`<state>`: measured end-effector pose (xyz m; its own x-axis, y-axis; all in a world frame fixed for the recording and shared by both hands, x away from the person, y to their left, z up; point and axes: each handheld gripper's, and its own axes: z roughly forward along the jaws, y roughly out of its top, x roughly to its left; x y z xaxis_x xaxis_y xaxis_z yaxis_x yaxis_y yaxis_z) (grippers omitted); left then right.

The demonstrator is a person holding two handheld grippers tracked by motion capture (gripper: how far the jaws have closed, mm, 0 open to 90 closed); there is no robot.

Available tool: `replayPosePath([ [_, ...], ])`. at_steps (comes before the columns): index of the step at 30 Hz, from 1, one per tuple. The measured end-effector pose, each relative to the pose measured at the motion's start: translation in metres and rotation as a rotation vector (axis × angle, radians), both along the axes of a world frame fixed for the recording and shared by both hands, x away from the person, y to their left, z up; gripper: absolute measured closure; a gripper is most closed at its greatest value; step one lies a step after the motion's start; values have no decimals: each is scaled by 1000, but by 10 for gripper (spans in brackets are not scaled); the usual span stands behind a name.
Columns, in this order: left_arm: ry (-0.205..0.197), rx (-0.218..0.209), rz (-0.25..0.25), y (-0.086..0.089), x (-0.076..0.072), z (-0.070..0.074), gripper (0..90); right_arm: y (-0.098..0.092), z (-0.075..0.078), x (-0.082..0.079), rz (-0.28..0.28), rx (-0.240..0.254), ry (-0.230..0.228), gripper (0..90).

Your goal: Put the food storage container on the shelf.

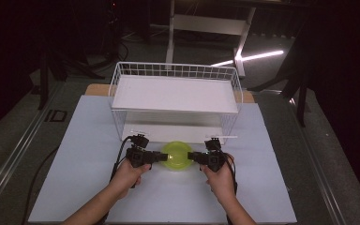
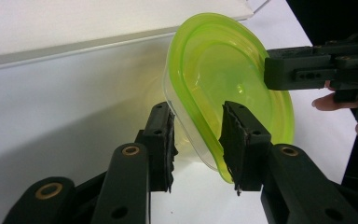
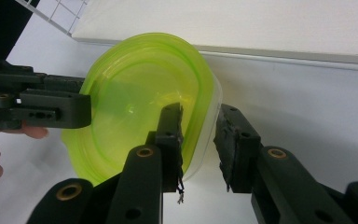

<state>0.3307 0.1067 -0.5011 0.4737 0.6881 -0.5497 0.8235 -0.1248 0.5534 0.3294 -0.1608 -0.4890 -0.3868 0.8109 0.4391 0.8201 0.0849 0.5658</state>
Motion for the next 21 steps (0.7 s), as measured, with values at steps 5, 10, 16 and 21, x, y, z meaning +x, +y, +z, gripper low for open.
replayPosePath([
  [5,-7,5,-8,-1,-3,2,686,-1,1,-4,-3,1,4,731],
  [10,-17,13,-25,-2,-9,4,701,-1,2,-10,-3,-4,-14,744],
  [16,-22,20,-17,-2,-17,7,744,-1,3,-19,5,1,-24,765],
  [21,-70,58,-11,-1,-25,12,807,2,4,-27,25,-19,-47,788],
])
